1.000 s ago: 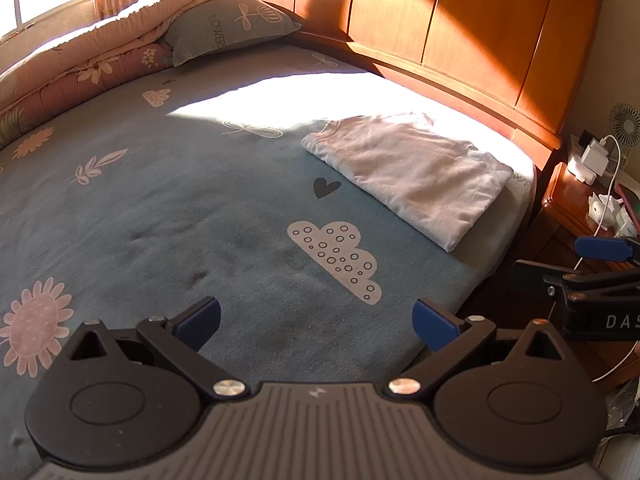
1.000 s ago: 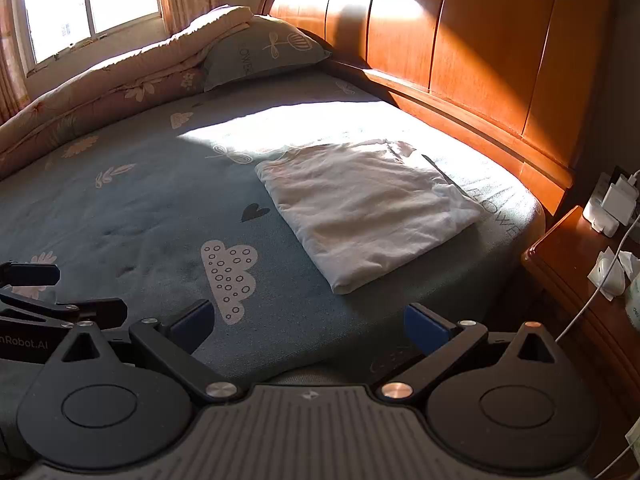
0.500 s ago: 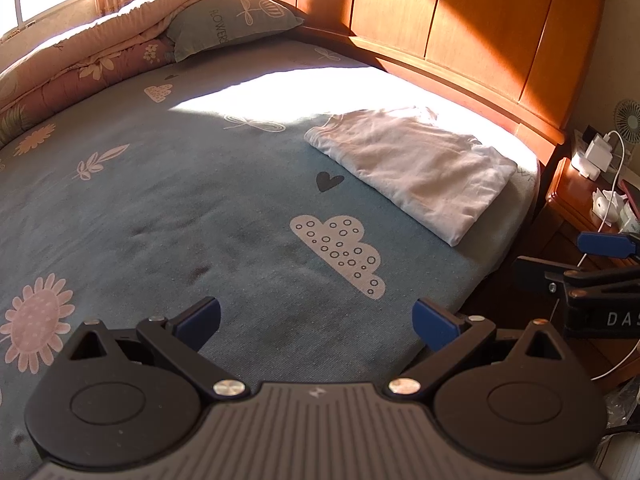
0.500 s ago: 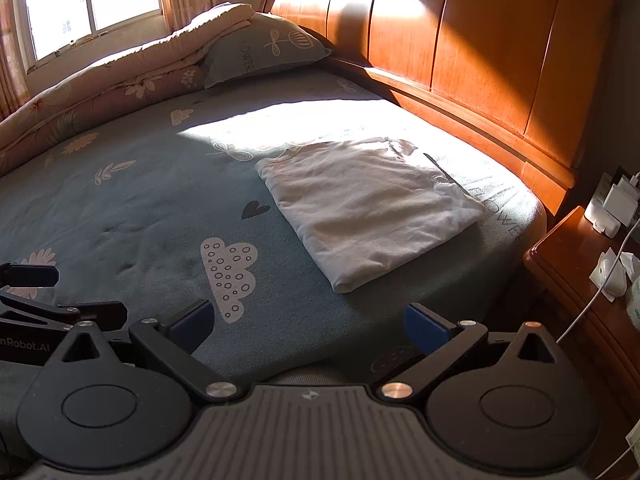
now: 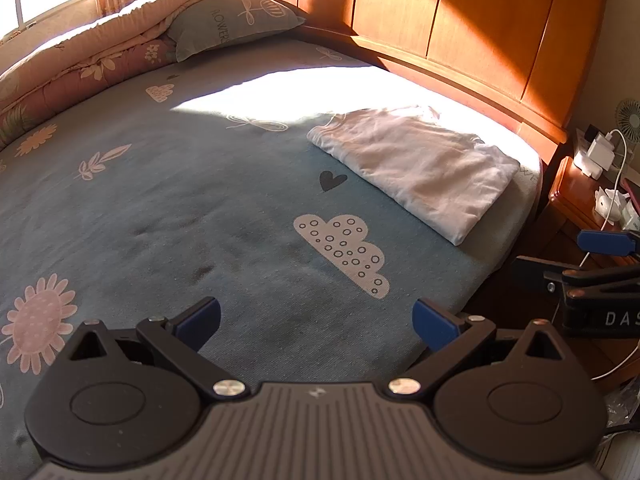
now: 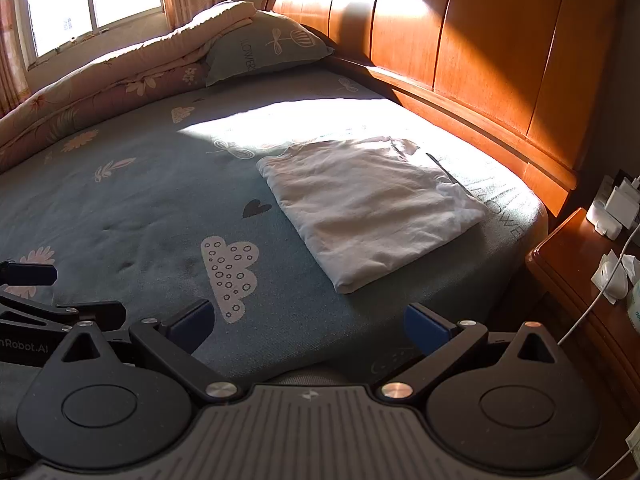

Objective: Fold clothes

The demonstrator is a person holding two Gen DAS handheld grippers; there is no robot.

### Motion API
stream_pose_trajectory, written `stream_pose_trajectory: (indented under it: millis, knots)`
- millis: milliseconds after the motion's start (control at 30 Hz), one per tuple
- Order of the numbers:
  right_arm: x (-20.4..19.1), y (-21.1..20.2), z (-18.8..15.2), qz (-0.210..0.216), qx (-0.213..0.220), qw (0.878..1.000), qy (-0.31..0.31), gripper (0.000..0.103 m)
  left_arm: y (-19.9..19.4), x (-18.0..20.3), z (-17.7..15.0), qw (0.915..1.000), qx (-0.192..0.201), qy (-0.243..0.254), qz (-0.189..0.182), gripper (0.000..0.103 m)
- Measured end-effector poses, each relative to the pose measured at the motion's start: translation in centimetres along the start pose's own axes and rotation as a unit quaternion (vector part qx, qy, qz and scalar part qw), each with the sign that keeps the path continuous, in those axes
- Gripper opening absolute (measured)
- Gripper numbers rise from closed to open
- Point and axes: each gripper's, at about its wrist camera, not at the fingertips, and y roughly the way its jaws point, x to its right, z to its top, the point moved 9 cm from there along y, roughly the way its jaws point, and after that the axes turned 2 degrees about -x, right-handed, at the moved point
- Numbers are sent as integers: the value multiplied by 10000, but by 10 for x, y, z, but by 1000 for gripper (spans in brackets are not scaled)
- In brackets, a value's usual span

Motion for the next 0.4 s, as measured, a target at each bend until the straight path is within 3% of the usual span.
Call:
stream_pose_trajectory:
  millis: [400]
  knots:
    - [-1, 2, -1, -10, -33, 10000, -21, 103, 0, 0, 1, 10000, 21, 19, 14, 102]
